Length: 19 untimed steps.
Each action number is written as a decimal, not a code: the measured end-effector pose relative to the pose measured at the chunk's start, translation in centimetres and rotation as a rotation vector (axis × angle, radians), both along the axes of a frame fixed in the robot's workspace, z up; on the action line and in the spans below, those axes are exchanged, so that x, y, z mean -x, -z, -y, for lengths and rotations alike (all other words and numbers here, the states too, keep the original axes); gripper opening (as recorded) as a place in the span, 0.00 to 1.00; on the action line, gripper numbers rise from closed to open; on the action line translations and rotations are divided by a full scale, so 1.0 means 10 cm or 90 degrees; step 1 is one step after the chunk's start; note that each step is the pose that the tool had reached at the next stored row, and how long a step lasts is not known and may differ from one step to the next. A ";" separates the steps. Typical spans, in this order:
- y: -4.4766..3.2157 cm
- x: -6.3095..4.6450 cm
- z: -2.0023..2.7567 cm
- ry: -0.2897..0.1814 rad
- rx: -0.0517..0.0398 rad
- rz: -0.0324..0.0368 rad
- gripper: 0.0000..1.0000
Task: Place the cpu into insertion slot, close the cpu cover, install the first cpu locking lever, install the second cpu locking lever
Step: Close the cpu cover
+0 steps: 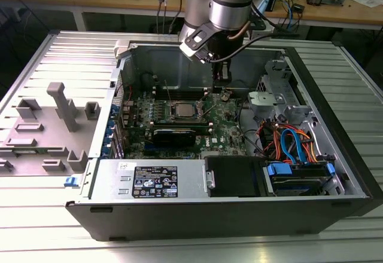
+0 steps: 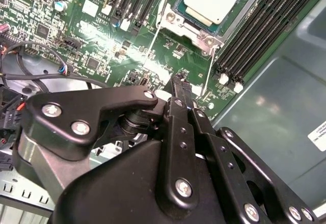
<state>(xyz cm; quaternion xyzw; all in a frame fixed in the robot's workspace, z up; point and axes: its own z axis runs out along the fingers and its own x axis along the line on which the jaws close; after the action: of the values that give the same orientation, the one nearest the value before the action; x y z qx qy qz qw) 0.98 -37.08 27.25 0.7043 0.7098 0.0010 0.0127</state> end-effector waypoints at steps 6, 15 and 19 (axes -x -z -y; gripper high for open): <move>0.067 -0.15 0.000 0.000 0.0001 -0.0008 0.11; 0.202 -0.26 -0.002 -0.016 0.0002 -0.0120 0.11; 0.202 -0.26 -0.002 -0.017 0.0001 -0.0120 0.11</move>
<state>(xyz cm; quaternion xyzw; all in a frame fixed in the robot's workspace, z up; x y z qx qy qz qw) 3.55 -37.06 25.23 0.6948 0.7191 -0.0055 0.0061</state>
